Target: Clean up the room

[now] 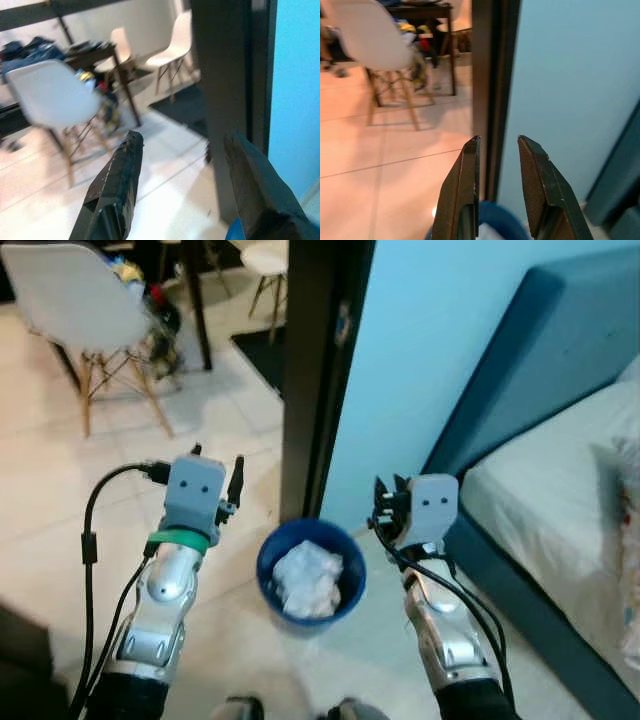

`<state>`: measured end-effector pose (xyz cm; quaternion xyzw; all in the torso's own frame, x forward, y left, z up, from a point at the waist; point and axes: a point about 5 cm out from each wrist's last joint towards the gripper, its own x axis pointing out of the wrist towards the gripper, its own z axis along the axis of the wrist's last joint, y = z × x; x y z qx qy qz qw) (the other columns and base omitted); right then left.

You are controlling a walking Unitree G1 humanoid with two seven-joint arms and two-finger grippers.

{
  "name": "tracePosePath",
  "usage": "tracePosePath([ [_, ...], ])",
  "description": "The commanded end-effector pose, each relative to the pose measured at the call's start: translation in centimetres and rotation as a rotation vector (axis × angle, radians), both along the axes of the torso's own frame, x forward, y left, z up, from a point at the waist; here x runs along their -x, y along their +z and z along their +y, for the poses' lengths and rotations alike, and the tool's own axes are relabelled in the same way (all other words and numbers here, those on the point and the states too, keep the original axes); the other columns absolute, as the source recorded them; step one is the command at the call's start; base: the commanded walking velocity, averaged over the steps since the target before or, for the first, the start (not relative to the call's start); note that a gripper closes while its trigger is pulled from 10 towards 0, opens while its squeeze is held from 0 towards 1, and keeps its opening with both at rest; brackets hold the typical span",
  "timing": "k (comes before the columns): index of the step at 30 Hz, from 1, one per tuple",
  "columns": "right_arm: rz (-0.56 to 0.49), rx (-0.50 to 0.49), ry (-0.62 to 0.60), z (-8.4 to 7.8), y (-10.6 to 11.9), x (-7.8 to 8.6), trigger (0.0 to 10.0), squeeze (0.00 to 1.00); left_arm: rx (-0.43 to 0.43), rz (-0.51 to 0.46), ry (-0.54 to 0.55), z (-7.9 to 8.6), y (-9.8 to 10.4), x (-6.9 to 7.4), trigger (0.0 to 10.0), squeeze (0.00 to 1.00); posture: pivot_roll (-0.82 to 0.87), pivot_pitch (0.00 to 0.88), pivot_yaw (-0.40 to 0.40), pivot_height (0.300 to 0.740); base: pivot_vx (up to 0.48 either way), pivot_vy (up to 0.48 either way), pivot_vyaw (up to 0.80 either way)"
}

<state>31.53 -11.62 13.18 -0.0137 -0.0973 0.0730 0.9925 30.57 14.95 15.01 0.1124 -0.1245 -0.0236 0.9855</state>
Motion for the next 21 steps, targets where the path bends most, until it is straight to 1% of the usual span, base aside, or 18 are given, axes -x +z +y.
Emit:
tracePosePath([
  [1, 0.034, 0.0, -0.029, -0.87, -1.05, 0.28, 10.0, 0.0, 0.001, 0.018, -0.016, -0.42, -0.26, 0.14, 10.0, 0.0, 0.0, 0.046, 0.035, 0.74, -0.401, 0.0, 0.0],
  [6, 0.035, -0.003, -0.033, -0.91, -1.1, 0.13, 10.0, 0.0, -0.003, 0.029, -0.021, -0.51, -0.2, 0.04, 10.0, 0.0, 0.0, 0.044, 0.037, 0.74, -0.373, 0.0, 0.0],
  [7, 0.04, -0.003, -0.036, -0.93, -1.16, 0.01, 10.0, 0.0, 0.006, 0.051, -0.022, -0.52, -0.21, -0.09, 10.0, 0.0, 0.0, 0.043, 0.037, 0.74, 0.0, 0.0, 0.0],
  [12, 0.057, -0.023, -0.043, -1.03, -1.34, -0.11, 10.0, 0.0, 0.056, 0.111, -0.045, -0.69, -0.39, -0.42, 10.0, 0.0, 0.0, 0.041, 0.037, 0.74, 0.0, 0.0, -0.8],
  [16, 0.053, -0.021, -0.043, -1.07, -1.3, -0.14, 10.0, 0.0, 0.065, 0.126, -0.055, -0.83, -0.39, -0.51, 10.0, 0.0, 0.0, 0.041, 0.037, 0.74, 0.0, 0.0, -0.8],
  [21, 0.05, -0.018, -0.043, -1.15, -1.28, -0.15, 10.0, 0.0, 0.1, 0.146, -0.081, -1.25, -0.19, -0.65, 10.0, 0.0, -0.01, 0.041, 0.037, 0.74, 0.0, 0.0, -0.8],
])
